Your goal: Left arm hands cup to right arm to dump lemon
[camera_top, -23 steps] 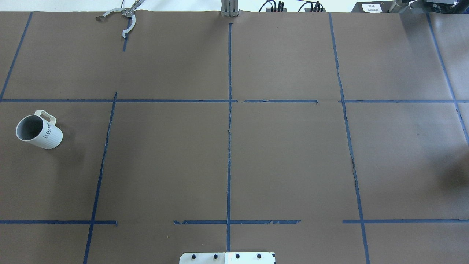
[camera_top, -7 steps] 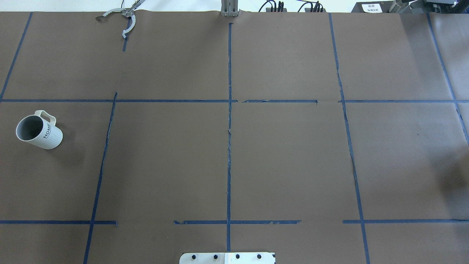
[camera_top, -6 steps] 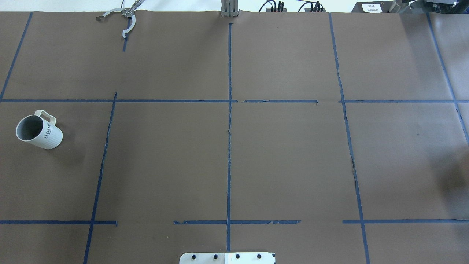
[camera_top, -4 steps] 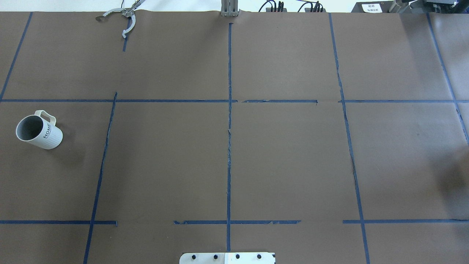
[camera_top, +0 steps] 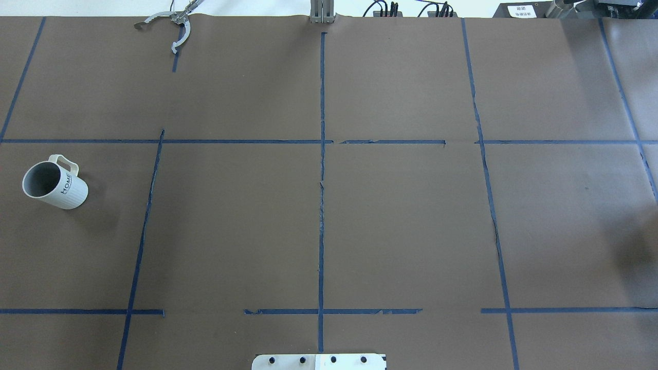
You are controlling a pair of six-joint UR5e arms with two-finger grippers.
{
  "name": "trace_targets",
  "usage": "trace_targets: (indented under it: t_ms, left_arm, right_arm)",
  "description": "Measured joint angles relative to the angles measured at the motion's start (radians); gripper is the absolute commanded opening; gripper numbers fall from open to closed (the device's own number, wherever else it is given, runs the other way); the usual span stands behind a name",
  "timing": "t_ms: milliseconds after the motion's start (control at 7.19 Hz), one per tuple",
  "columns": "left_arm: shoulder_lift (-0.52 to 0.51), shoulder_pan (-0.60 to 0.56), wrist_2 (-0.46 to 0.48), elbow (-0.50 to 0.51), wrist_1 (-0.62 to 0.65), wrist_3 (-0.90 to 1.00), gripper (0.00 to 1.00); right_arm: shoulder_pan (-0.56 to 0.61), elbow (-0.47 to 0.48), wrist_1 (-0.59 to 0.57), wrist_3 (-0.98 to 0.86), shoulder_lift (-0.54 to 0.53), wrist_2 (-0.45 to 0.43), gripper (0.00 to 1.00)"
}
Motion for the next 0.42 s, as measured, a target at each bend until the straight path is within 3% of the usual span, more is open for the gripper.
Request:
trace_targets:
  t_ms: [418]
  left_arm:
    - [0.038,0.002,0.002,-0.066,0.001,0.0,1.0]
  right_arm:
    - [-0.001,0.011,0.002,0.001,-0.027,0.005,1.0]
